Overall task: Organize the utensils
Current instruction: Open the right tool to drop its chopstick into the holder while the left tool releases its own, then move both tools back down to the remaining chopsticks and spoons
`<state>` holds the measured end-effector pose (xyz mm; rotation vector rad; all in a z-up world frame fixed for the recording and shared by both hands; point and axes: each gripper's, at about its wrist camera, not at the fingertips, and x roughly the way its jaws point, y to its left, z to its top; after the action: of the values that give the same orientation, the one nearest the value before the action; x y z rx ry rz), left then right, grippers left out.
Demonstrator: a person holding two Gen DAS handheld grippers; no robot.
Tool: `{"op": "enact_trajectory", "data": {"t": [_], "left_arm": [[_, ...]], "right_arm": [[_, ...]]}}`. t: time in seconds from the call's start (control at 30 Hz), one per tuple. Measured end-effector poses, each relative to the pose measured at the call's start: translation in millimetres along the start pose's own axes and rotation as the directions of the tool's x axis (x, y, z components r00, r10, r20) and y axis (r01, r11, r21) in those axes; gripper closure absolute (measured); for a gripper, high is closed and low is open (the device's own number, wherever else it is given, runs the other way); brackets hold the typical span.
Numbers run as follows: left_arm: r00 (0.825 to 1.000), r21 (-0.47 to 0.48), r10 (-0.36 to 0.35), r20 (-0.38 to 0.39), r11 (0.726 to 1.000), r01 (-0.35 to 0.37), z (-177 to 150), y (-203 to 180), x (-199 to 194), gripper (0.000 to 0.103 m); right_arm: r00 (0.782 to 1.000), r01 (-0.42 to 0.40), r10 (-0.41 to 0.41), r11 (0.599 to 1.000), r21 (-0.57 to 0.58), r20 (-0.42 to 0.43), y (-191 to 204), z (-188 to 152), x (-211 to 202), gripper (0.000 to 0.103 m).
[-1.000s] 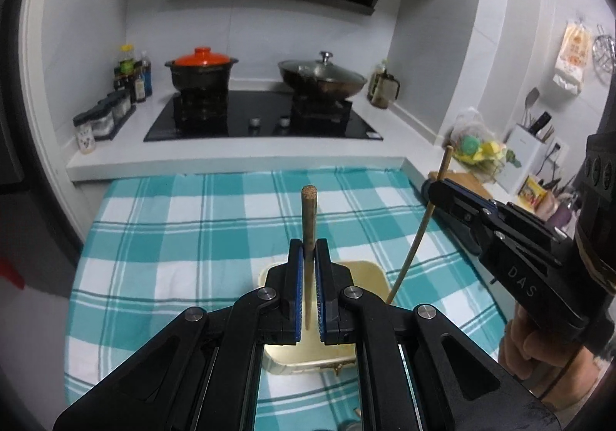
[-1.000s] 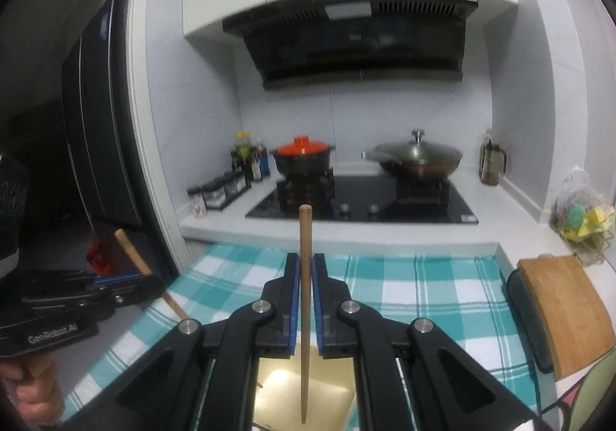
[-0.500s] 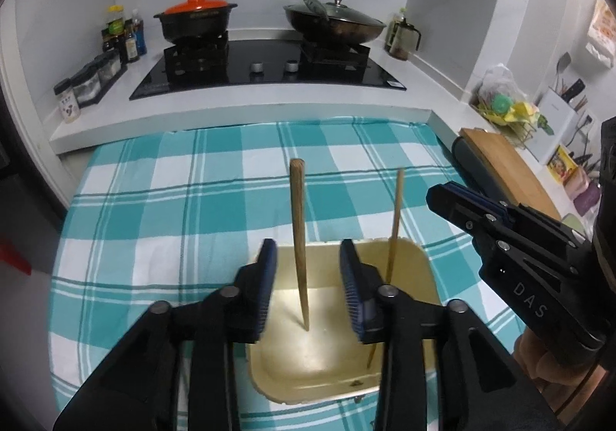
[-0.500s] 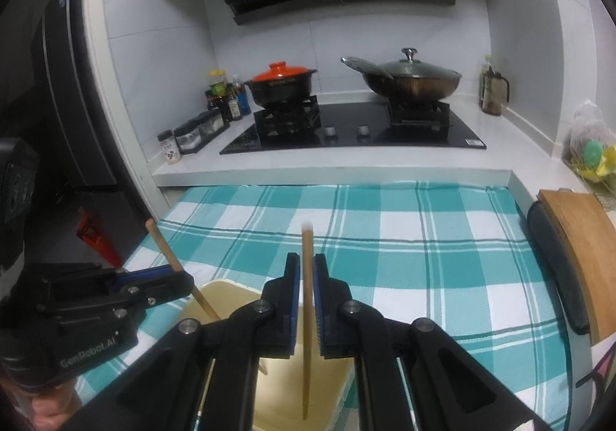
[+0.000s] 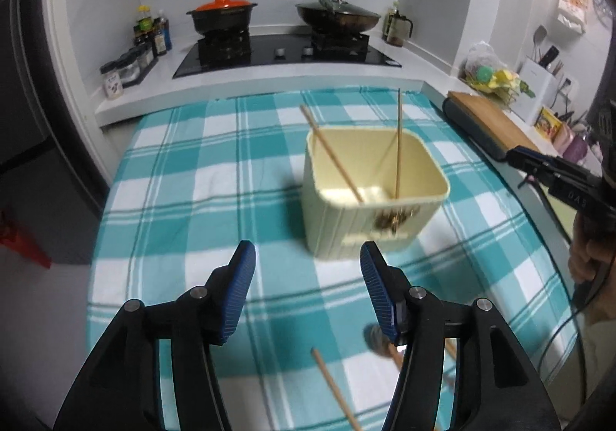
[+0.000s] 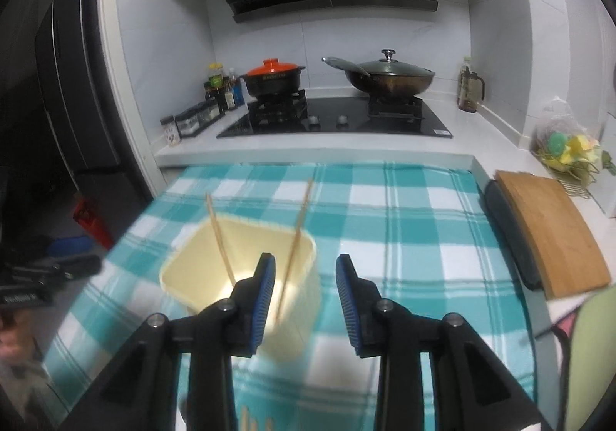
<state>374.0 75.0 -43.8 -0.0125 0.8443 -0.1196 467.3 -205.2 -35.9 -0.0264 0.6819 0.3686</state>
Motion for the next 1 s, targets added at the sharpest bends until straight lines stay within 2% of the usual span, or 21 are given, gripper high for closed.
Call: {"op": "enact_trajectory", "data": {"t": [0.13,0.27,0.4,0.53,0.6,0.63,0.67,0.73,0.8,0.87,0.9,0.93,1.0], "left_arm": [[0.999,-0.020,0.025,-0.031,0.999,-0.026,-81.5,7.6,-23.6,0.042],[0.998,-0.029,0.052,-0.046,0.998,-0.053,-157.4,-3.7,-35.2,0.042],[0.996,-0.096,0.019,-0.083,0.995,-0.027,-202.5,-5.9,-20.7,0.042],[0.993,-0.108,0.079,-0.086,0.990,-0.088,-211.2,0.7,3.5,0.042],[0.990,-0.117,0.101,-0.103,0.987,-0.113,-205.9,9.9,18.3,0.029],[0.988,-0.123,0.109,-0.111,0.985,-0.122,-202.3,15.8,24.7,0.026],[0.987,-0.128,0.109,-0.121,0.984,-0.124,-197.6,21.7,32.4,0.021],[0.984,-0.125,0.111,-0.140,0.984,-0.128,-188.1,31.8,48.9,0.018],[0.977,-0.112,0.137,-0.162,0.981,-0.156,-178.3,41.2,67.7,0.008],[0.974,-0.095,0.179,-0.136,0.977,-0.193,-172.0,47.5,82.5,0.000],[0.980,-0.107,0.171,-0.102,0.978,-0.182,-169.9,51.4,86.2,0.000],[0.983,-0.128,0.154,-0.104,0.978,-0.166,-166.6,56.5,89.5,0.000],[0.979,-0.124,0.169,-0.113,0.975,-0.183,-164.0,58.7,93.4,0.000]], "right_arm": [[0.999,0.029,-0.030,0.999,-0.025,-0.023,-4.3,-57.2,-40.1,0.070],[0.997,0.076,-0.078,0.995,-0.068,-0.019,2.8,-125.7,-82.5,0.070],[0.994,0.101,-0.104,0.993,-0.066,-0.038,9.9,-186.8,-106.7,0.070],[0.988,0.111,-0.115,0.993,-0.038,-0.108,10.4,-232.7,-101.8,0.070],[0.985,0.134,-0.137,0.990,-0.035,-0.108,10.3,-244.2,-98.5,0.070],[0.984,0.143,-0.146,0.989,-0.030,-0.107,9.8,-247.7,-98.1,0.070],[0.982,0.155,-0.155,0.988,-0.015,-0.104,8.0,-249.3,-98.3,0.070],[0.984,0.160,-0.158,0.987,0.017,-0.085,5.7,-248.6,-102.3,0.070],[0.984,0.167,-0.165,0.985,0.035,-0.062,5.9,-246.4,-107.2,0.070],[0.984,0.172,-0.170,0.984,0.047,-0.047,7.2,-245.3,-110.6,0.070],[0.985,0.171,-0.168,0.984,0.049,-0.046,8.4,-244.7,-111.0,0.070],[0.985,0.170,-0.167,0.984,0.050,-0.046,9.4,-244.3,-110.9,0.070],[0.984,0.172,-0.170,0.984,0.048,-0.047,10.9,-244.3,-110.0,0.070]]}}
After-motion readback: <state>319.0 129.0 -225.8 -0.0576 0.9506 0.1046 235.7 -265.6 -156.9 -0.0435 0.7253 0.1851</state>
